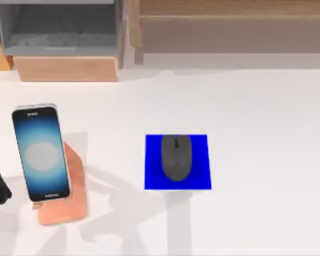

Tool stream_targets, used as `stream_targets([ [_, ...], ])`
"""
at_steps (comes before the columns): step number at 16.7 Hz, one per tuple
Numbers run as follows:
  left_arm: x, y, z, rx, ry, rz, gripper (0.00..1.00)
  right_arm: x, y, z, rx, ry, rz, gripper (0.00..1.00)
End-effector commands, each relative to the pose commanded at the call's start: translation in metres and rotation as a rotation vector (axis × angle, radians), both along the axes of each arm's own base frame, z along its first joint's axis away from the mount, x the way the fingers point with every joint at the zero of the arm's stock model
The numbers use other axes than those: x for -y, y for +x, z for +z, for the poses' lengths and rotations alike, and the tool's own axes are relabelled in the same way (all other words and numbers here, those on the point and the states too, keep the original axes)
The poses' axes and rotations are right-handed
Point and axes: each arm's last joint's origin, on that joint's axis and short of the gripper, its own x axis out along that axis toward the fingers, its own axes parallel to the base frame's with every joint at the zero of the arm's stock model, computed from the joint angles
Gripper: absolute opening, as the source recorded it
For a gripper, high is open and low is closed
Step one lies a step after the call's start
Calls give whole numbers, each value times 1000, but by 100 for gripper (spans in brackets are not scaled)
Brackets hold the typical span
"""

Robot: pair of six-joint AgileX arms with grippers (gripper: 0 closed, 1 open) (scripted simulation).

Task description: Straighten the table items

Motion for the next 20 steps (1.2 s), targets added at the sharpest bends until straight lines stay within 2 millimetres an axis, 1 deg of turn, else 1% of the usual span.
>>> stream_targets([
  [5, 0, 0, 0, 0, 0, 0, 100, 0, 0, 10, 0, 0, 0, 0],
  [9, 0, 0, 0, 0, 0, 0, 100, 0, 0, 9, 1, 1, 0, 0],
  [10, 0, 0, 0, 0, 0, 0, 100, 2, 2, 14, 16, -13, -6, 0],
  [13, 0, 0, 0, 0, 0, 0, 100, 6, 8, 37, 66, -66, -67, 0],
  [16, 0, 0, 0, 0, 0, 0, 100, 11, 14, 61, 105, -110, -177, 0],
  [20, 0, 0, 0, 0, 0, 0, 100, 10, 31, 95, 140, -142, -331, 0],
])
